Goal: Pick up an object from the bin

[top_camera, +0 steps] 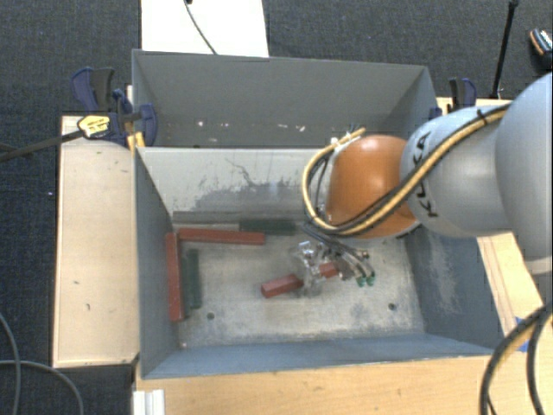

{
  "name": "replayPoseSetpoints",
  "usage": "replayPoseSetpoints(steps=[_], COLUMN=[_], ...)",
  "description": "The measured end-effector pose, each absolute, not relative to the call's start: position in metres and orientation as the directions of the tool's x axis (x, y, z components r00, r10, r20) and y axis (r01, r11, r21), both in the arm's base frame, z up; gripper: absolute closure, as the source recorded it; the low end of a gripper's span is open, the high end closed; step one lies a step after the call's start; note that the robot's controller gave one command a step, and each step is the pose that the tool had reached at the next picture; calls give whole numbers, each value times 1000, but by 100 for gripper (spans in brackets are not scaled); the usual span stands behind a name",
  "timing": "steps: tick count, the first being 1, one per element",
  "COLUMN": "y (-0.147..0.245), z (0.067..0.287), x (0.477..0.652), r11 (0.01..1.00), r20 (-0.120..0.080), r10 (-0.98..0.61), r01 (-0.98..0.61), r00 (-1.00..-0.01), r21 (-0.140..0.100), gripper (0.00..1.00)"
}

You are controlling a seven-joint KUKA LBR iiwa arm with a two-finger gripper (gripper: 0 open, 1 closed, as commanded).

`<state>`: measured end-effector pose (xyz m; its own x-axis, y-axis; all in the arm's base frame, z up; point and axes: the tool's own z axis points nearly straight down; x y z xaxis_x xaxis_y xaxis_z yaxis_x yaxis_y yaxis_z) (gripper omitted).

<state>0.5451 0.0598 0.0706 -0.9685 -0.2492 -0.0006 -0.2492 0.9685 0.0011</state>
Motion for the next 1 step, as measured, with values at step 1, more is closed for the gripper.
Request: replayPoseSetpoints(steps=[1], y=[7], z=[240], x=[507], r11=[922], r20=[-8], r10=[-387], r01=[-387], r00=[-922], r21=[-5], gripper=[100])
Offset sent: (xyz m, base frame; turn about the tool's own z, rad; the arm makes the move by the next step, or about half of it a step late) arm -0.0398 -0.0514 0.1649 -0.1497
